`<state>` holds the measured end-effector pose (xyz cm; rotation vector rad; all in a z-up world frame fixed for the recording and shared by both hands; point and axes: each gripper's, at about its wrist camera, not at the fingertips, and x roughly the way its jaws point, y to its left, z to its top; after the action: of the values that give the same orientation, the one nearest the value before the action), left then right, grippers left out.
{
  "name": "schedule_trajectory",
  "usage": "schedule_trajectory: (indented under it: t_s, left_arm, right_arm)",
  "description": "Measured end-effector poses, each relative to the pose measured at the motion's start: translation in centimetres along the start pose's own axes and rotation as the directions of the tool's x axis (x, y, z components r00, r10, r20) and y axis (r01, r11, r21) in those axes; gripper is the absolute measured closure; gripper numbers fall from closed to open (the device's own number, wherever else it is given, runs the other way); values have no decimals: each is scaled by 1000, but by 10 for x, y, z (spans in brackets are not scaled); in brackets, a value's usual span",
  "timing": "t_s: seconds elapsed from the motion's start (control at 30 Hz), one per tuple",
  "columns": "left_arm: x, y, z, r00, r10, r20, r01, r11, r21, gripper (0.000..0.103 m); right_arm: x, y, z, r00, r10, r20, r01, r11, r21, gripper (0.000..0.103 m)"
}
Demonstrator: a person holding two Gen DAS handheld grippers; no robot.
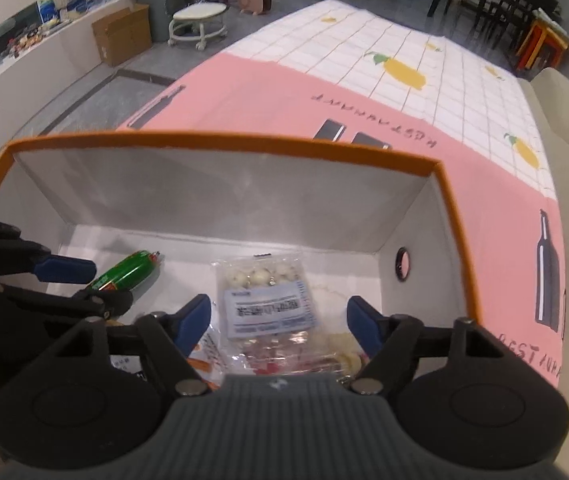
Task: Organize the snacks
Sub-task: 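Open the right gripper to drop the milk-ball packet while the left releases the sausage, then move the left gripper to the red chips bag while the right approaches the dark seaweed packet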
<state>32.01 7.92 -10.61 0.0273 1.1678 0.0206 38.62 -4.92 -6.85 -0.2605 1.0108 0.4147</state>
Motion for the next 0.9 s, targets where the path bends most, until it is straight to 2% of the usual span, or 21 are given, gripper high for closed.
schedule_trajectory:
  t_s: [0.07,0.27,0.47,0.7,0.9]
  left_arm:
    - [-6,1,-2,1000,-1,16,1,1000,-7,51]
    - [-28,-3,-4,997,35,73,-36,999,15,45]
    - [-60,-4,-7,985,38,167,-35,999,-18,45]
    - [-106,-16,-24,949,37,314,-34,999,-16,45]
    - [-136,-33,-50,917,14,399,-15,1000,-2,45]
  right_arm:
    - [-4,0,-1,1000,-4,10,4,1000,2,29]
    - [-22,-2,-3,999,-4,49,3,1000,27,25]
    - [-54,-3,-4,993,-16,115,10,998,55,23]
    - [-100,-7,-20,973,-42,229,15,993,117,19]
    - [-142,-14,-52,951,-46,306,-12,983,183,19]
